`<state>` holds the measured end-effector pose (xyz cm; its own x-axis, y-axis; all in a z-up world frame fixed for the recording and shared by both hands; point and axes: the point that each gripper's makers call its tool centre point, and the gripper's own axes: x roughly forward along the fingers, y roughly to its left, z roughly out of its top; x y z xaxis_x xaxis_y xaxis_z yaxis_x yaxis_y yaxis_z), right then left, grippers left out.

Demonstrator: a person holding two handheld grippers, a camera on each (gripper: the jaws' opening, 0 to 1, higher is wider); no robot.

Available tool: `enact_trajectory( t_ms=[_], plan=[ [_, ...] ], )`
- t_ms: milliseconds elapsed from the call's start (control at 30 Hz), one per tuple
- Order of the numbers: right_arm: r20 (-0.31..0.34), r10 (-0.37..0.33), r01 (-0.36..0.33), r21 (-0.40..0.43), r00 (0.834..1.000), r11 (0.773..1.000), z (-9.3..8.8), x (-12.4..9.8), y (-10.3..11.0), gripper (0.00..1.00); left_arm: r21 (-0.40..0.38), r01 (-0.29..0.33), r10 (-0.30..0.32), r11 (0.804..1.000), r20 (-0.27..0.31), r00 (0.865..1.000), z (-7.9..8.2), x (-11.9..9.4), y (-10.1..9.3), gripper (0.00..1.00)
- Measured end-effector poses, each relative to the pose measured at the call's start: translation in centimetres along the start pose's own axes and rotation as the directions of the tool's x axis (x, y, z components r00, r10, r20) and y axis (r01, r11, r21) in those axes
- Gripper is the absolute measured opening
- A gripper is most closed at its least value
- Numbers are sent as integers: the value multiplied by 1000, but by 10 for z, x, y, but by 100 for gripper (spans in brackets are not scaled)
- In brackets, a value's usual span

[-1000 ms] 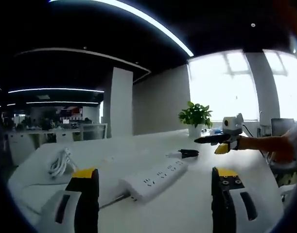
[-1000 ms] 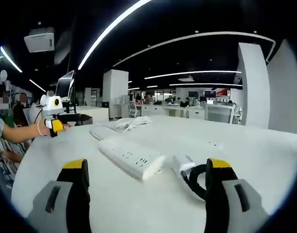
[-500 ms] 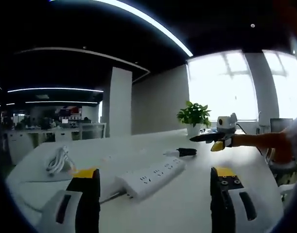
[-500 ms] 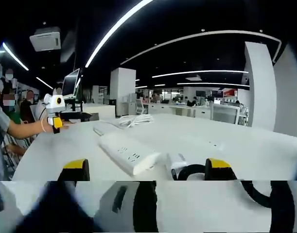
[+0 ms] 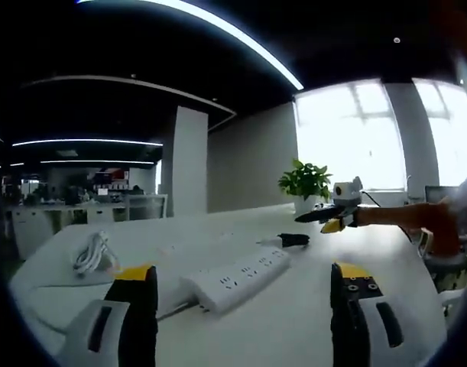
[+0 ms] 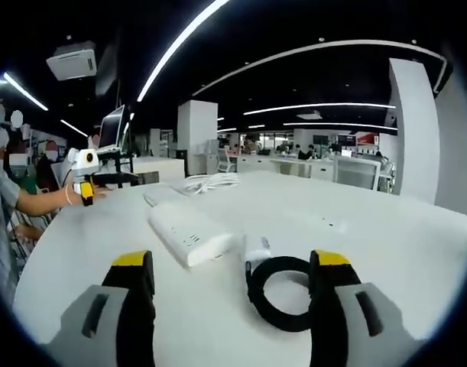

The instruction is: Straighten the power strip on the desk, plug the charger into it

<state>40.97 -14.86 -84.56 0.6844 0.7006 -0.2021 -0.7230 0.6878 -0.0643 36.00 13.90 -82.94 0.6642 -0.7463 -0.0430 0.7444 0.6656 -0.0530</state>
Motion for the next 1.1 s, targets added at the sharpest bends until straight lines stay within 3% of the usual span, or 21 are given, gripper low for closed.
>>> enact_trajectory(
  t_ms=[467,767,1100],
  plan=[
    [-84,11,-8,45,996,999,-14,0,-18,65,11,1,-1,1000,-3,1000,0,1,-1,96],
    [-181,30,-29,10,983,1000,-27,-3,-19,57,8,8,-8,1000,-4,1000,-1,1,-3,95],
    [-243,33,-41,-28,970,999,-28,-1,-17,47,10,8,-8,1000,-10,1000,-3,1,-4,95]
  ],
)
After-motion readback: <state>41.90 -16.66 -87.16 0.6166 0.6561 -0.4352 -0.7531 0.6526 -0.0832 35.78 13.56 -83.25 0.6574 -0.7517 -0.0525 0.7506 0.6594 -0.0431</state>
